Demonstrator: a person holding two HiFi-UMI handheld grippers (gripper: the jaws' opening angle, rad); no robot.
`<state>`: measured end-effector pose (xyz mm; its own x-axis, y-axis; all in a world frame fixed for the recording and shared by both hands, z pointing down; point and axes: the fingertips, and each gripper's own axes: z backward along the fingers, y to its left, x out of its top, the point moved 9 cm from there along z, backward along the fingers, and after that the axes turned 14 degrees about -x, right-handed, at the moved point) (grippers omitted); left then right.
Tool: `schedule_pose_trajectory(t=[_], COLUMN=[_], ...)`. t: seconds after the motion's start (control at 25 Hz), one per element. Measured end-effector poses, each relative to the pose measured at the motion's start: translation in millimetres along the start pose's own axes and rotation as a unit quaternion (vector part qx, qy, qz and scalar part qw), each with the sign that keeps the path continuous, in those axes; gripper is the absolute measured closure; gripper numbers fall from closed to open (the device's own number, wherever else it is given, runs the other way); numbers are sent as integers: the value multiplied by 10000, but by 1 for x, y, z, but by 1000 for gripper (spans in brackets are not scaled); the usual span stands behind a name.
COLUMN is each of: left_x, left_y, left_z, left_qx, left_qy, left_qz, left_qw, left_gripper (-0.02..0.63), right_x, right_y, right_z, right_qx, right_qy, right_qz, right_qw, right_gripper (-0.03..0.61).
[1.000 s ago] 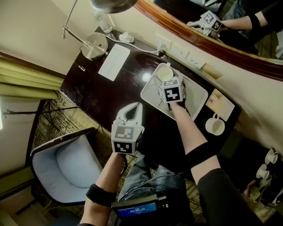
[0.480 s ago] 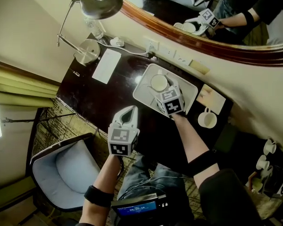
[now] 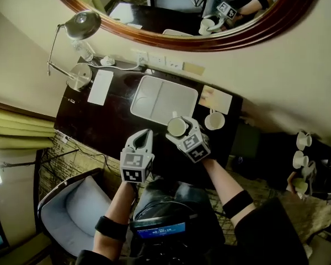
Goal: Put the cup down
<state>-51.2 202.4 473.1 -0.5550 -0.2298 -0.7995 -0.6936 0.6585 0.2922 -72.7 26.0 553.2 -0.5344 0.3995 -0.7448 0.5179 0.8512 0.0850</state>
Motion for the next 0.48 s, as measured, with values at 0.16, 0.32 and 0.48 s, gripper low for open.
schedule_pose_trajectory(t=[0.16,0.32,0.48], left_x=[-4,-6,3], left_y=[-28,-50,-67], left_z=[-7,-17,-24], left_qx=[-241,-410,-536], left_qy=[88,214,236], left_qz=[-126,-324,-537], left_qw=[9996,9984,9968], left_gripper=[614,614,614], right_x=[-53,-94,-125], right_y=[0,-4,-14], right_z=[29,47,55], right_qx=[-227,-440,-655], right_qy=[222,518,551], right_qz=[-177,-491,-777], right_qw=[9993,9965,9933], right_gripper=[178,178,178])
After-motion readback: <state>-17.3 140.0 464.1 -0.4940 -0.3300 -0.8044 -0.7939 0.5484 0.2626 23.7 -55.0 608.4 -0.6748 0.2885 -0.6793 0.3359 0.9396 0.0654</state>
